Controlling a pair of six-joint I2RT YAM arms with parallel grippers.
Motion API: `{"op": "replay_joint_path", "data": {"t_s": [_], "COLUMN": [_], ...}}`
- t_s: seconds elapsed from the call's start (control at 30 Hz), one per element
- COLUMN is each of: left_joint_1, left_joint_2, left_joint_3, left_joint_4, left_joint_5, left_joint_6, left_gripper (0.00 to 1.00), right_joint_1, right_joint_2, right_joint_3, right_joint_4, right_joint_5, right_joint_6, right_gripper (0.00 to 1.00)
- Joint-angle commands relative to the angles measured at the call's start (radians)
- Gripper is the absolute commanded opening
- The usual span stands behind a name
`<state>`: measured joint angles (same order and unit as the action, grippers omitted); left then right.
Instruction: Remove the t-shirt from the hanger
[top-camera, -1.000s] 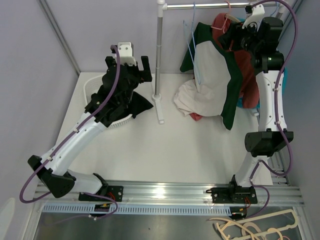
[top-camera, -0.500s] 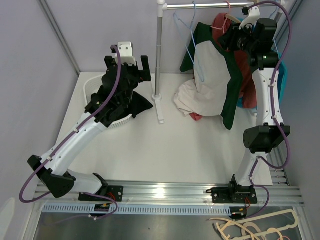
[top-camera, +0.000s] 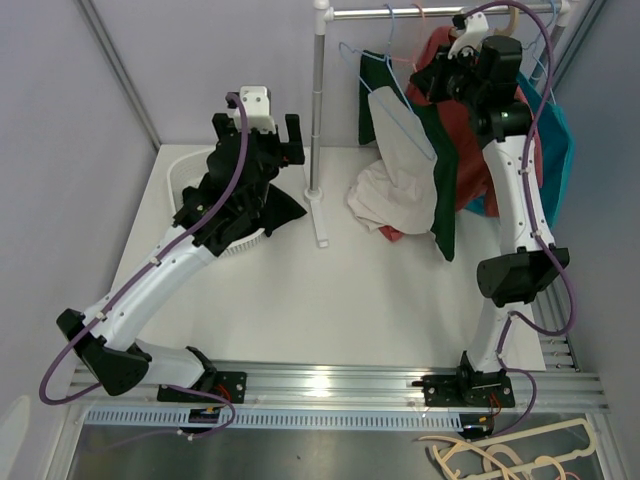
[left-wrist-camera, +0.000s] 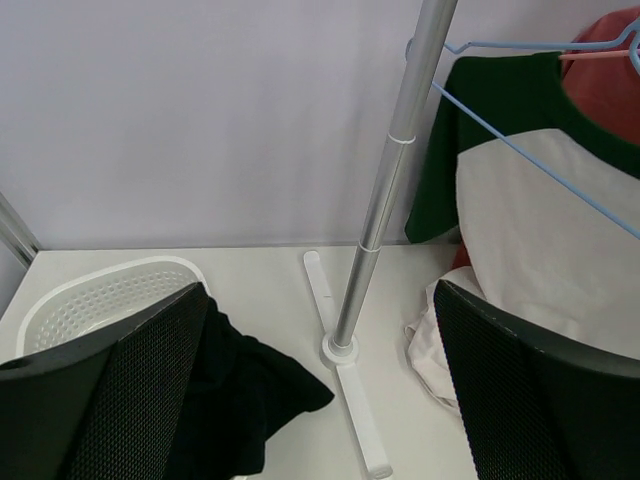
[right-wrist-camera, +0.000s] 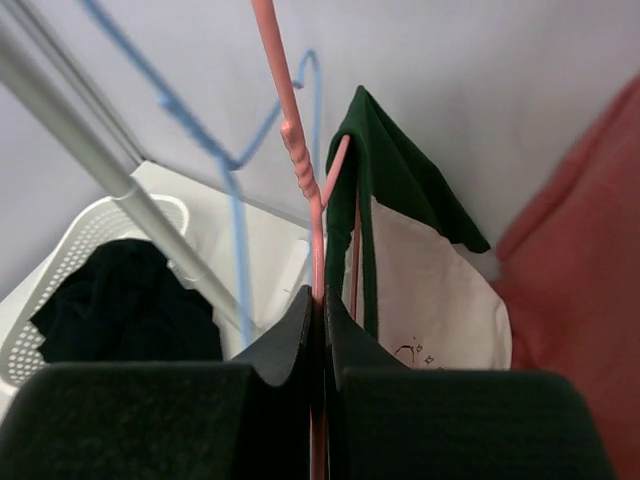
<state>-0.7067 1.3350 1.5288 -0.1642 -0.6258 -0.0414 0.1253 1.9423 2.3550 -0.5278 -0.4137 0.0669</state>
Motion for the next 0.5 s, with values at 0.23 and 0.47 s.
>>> {"op": "replay_joint_path", "data": {"t_s": [0.23, 0.47], "left_joint_1": [-0.014, -0.019], "left_joint_2": [-0.017, -0.03], "left_joint_3": [-0.022, -0.039], "left_joint_4": [0.045, 0.048], "left_joint_5": [-0.006, -0.006], "left_joint_6": [0.021, 0.02], "left_gripper": [1.0, 0.99], "right_joint_1": [0.161, 0.211], "right_joint_2": [0.017, 0.032], "right_joint_3": [0.056, 0.082], "right_joint_4": [0.043, 0.029], "right_joint_5": [0.027, 0.053], "right_joint_6": [0.01, 0.007], "right_gripper": [0.0, 0.0]}}
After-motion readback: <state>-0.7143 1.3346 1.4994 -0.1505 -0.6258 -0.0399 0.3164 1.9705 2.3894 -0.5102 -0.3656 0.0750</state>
